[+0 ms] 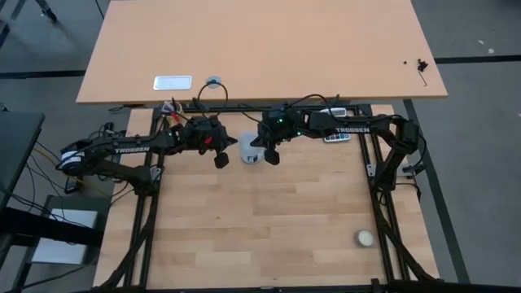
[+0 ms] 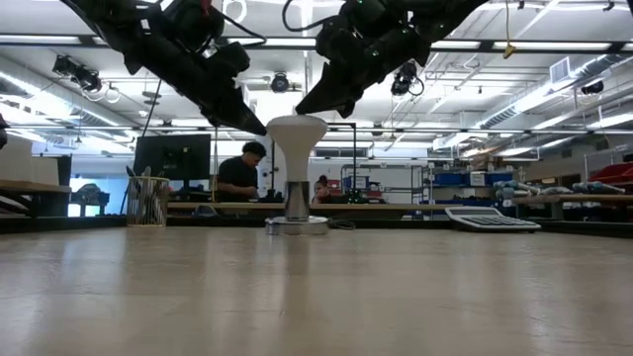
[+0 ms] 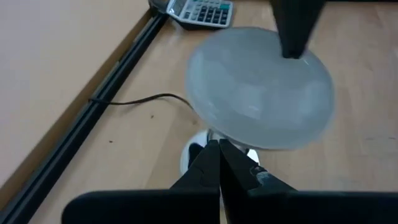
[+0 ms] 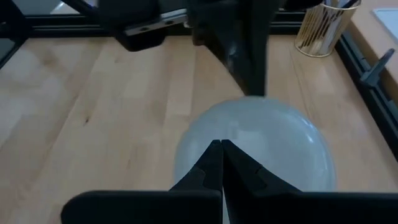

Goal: Screw lightbulb
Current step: Insert the white lightbulb into the silver lamp

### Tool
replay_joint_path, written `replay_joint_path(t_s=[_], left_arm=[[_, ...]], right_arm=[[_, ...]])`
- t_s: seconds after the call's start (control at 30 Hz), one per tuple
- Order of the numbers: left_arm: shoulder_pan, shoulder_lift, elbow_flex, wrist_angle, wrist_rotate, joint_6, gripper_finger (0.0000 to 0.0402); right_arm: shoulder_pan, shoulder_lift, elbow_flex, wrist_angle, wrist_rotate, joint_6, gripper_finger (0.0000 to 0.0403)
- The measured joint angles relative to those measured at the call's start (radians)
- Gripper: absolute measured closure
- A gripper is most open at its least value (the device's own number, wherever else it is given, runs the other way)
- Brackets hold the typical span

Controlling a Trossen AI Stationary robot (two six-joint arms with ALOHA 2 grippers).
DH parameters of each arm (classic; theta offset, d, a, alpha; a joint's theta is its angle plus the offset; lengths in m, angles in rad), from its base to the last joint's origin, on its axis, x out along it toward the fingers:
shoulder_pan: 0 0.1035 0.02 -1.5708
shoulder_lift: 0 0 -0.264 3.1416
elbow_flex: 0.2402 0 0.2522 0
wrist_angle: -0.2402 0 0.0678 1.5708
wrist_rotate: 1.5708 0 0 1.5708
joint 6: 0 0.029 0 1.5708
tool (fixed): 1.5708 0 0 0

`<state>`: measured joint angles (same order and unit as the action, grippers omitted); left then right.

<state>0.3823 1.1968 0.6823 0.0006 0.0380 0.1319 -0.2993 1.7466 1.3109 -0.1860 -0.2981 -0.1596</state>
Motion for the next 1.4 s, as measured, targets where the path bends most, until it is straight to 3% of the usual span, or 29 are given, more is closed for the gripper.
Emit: replay_joint_path(t_s=[1.4], left_arm=[[0.025,-0.007,0.000,0.072,0.025,-0.010,0.0402]], right_arm=[[-0.040,-0.022,-0.002,0.006,0.016,0.070,0.0378]])
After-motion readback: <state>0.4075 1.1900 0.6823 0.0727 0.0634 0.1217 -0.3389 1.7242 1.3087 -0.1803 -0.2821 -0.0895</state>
